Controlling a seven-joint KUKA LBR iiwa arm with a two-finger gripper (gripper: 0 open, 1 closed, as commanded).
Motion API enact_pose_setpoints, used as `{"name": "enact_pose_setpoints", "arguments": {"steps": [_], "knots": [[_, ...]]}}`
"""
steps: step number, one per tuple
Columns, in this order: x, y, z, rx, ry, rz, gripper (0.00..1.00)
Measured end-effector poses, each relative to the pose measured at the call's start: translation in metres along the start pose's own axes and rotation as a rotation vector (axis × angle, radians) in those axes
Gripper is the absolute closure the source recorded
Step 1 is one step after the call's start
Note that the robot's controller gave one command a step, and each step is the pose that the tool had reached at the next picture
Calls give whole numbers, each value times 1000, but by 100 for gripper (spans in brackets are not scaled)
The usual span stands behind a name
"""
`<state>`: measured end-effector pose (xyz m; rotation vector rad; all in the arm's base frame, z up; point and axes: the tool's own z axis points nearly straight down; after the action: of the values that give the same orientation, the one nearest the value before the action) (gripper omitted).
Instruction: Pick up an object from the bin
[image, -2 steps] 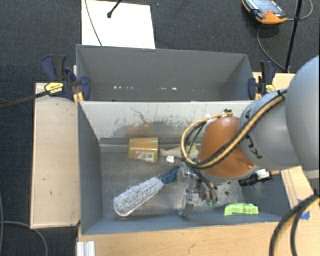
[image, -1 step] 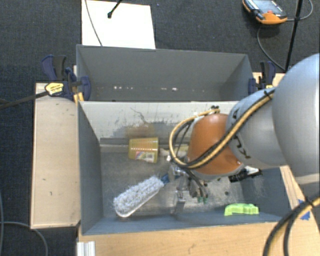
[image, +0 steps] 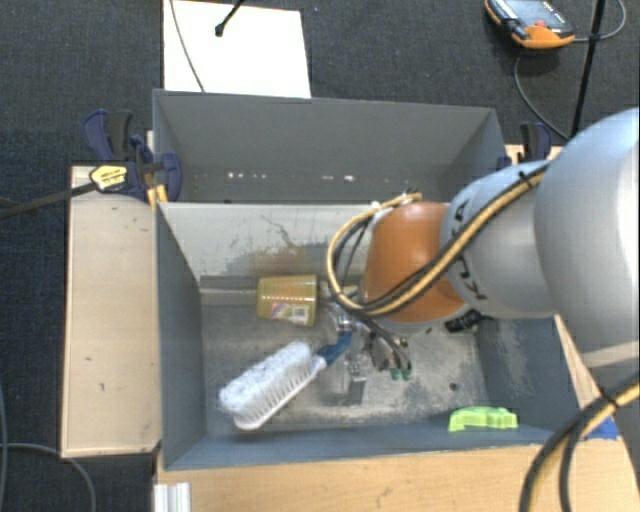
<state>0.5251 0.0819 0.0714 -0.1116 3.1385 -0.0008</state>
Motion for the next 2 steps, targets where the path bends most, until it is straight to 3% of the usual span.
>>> {"name": "enact_pose_setpoints", "arguments": {"steps": [1,2], "knots": [[22,53,1,-1,-1,112,0],[26,62,0,-2,-4,111,100]]}}
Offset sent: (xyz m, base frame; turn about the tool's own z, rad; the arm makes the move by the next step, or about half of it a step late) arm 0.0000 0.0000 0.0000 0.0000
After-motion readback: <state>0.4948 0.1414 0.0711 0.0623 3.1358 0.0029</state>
